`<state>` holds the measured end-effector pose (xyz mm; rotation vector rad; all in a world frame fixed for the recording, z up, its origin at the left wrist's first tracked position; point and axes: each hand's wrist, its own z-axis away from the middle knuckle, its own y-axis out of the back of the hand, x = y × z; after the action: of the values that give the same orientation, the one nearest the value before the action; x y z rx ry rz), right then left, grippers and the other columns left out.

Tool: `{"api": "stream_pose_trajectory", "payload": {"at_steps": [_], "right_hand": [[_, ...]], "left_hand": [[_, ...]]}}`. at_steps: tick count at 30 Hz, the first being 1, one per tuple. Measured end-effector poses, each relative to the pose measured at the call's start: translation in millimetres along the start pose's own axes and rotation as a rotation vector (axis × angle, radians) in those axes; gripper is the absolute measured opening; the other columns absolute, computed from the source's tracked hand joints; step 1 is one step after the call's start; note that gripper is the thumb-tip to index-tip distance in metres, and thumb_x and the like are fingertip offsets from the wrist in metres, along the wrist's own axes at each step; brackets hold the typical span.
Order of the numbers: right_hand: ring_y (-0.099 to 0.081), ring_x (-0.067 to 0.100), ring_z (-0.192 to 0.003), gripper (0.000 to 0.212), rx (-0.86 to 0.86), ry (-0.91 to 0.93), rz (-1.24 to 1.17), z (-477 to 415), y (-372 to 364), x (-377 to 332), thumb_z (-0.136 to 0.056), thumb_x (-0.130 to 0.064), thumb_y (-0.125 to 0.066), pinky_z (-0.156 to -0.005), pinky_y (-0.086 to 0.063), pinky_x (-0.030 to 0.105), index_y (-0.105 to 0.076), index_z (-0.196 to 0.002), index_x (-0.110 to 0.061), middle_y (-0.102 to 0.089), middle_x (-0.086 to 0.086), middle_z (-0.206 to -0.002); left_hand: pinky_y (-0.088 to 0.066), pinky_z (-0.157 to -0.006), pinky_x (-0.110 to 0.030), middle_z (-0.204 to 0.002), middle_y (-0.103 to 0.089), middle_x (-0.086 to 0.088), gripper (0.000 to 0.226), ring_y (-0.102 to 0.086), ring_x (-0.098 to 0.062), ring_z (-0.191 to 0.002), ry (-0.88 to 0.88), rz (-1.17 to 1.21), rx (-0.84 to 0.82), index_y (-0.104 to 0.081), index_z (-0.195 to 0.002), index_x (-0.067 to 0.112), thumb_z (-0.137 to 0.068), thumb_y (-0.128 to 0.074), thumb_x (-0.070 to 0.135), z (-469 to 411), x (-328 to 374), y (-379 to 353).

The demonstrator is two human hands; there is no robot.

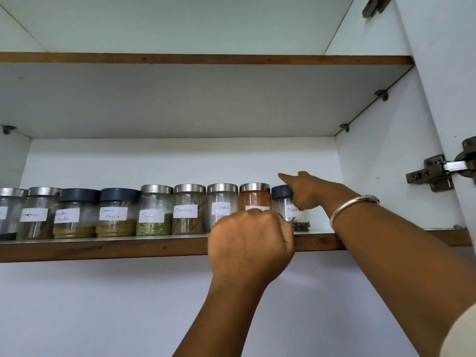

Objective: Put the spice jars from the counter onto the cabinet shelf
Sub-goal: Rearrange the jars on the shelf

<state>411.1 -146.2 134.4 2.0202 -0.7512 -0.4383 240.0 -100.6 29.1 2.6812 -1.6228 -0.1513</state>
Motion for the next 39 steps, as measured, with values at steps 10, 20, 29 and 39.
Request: {"api": "stream_pose_trajectory", "payload": {"at_steps": [10, 20, 29, 39], "right_hand": [[-0.047, 0.033, -0.121, 0.103, -0.141, -0.067, -0.044, 4.6, -1.7, -0.8, -0.083, 0.001, -0.062, -0.099, -0.044, 0.041, 0.013, -0.148, -0.025, -0.034, 0.013, -0.149], [-0.045, 0.033, -0.124, 0.101, -0.049, -0.115, -0.08, 30.8, -5.9, -21.1, -0.075, -0.021, -0.069, -0.099, -0.043, 0.042, -0.001, -0.149, -0.01, -0.041, 0.016, -0.14], [-0.056, 0.026, -0.1, 0.023, -0.131, -0.1, -0.315, 89.7, -6.0, -43.4, -0.093, -0.034, -0.043, -0.096, -0.042, 0.038, -0.057, -0.085, -0.019, -0.061, 0.013, -0.117], [-0.054, 0.028, -0.108, 0.051, 0.1, -0.12, 0.001, 160.9, -8.2, -65.3, -0.098, -0.042, -0.013, -0.096, -0.034, 0.043, -0.056, -0.115, -0.022, -0.062, 0.007, -0.117]], "left_hand": [[-0.007, -0.045, -0.01, -0.038, -0.029, 0.007, 0.034, -0.023, -0.012, -0.033, 0.0, -0.011, 0.0, -0.032, -0.043, 0.02, -0.071, -0.043, 0.034, -0.8, -0.3, 1.0], [-0.002, -0.048, -0.012, -0.035, -0.041, 0.004, 0.036, -0.023, -0.015, -0.035, 0.026, 0.025, -0.095, -0.028, -0.043, 0.02, -0.069, -0.051, 0.033, -2.6, 0.4, 1.2], [-0.03, -0.052, -0.026, -0.068, -0.062, -0.002, 0.034, -0.045, -0.021, -0.057, 0.012, -0.013, -0.252, -0.055, -0.065, 0.02, -0.089, -0.034, 0.03, -3.9, -1.6, -4.5], [-0.047, -0.077, -0.035, -0.103, -0.065, -0.009, 0.033, -0.061, -0.027, -0.092, -0.107, -0.003, -0.518, -0.057, -0.106, 0.013, -0.096, -0.03, 0.028, 4.8, -6.7, 29.5]]}}
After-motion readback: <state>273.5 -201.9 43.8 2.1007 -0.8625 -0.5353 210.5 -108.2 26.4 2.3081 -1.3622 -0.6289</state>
